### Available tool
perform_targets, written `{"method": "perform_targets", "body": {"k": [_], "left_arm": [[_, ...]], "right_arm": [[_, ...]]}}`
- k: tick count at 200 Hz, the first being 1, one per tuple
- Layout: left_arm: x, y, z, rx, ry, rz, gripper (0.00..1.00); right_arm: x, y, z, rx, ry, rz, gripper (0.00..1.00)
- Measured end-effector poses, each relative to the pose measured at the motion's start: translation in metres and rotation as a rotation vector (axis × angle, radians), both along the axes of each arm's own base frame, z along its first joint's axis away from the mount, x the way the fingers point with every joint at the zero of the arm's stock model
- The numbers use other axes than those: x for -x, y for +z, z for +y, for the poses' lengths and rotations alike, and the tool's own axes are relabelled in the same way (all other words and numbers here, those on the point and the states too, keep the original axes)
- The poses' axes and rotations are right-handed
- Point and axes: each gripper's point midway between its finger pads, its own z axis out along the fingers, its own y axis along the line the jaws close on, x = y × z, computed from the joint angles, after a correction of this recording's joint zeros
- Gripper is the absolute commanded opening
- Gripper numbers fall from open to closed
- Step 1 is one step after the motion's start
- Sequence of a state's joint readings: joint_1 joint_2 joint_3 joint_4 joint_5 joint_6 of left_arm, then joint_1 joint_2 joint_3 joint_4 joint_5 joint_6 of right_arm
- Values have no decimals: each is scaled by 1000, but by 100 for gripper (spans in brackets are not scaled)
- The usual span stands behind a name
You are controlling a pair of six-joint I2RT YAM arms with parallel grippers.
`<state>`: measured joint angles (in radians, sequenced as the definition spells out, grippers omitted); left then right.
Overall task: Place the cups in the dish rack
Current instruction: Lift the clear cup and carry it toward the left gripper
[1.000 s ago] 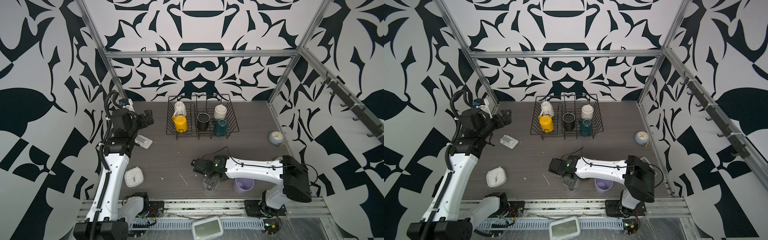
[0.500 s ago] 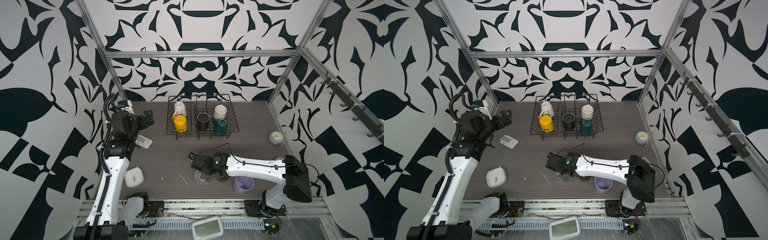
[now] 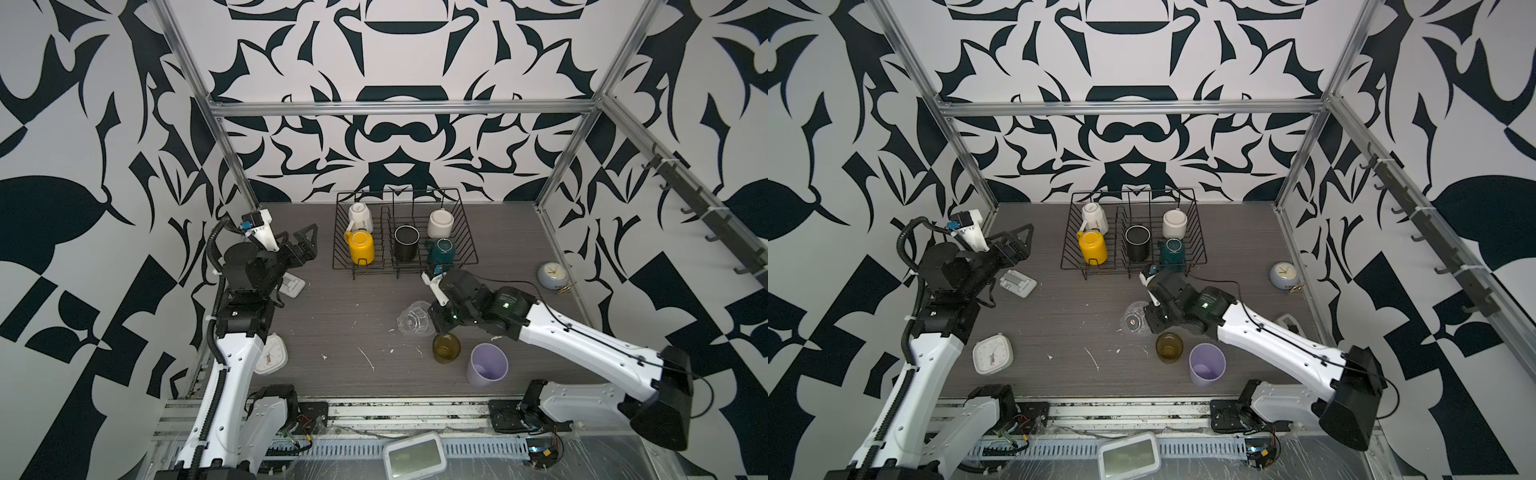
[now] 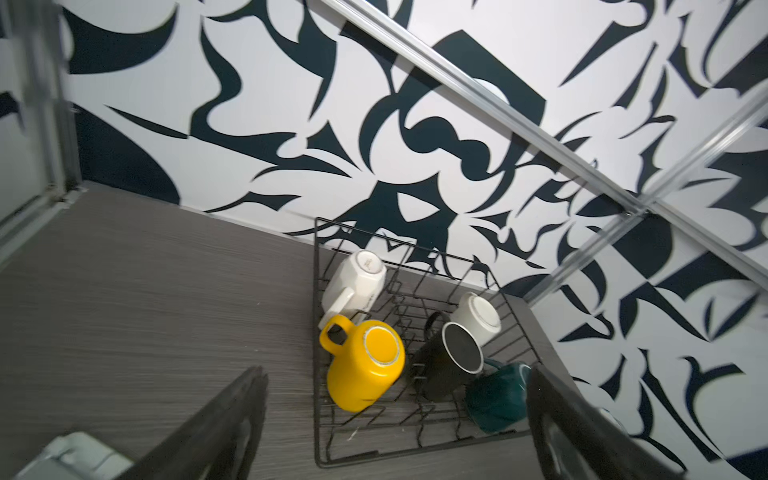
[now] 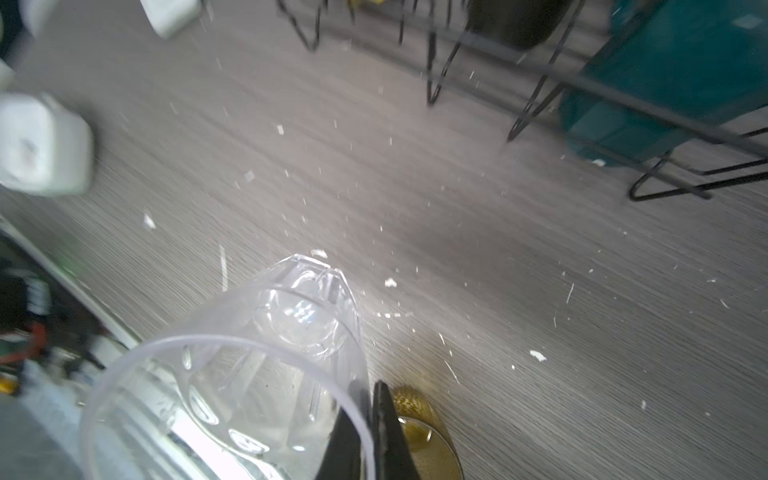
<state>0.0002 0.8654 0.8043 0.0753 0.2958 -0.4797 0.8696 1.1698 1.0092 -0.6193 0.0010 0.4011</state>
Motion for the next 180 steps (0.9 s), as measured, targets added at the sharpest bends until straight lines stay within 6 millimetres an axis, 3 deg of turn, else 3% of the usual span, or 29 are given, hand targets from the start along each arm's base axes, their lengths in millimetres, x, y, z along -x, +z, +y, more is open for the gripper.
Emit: {"method": "perform_targets", "body": {"k": [37,61,85,143,180], "left_arm": [[18,22,-32,33,-212,-151,97],[37,40,-51,42,-354,-264,98],[59,45,-67,35,-469,-344,99],[101,27,-126,-38,-770,-403,99],[113,12,-146,-119,-851,-444,100]], "right_arm": [[-10,32,-11,-203,-71,-2,0],[-21,47,-12,-306,-99,8,0],[-33,61,-12,-411,-113,24,0],[-43,86,5,-582,-57,73,0],[-39,113,22,-680,30,84,0]]}}
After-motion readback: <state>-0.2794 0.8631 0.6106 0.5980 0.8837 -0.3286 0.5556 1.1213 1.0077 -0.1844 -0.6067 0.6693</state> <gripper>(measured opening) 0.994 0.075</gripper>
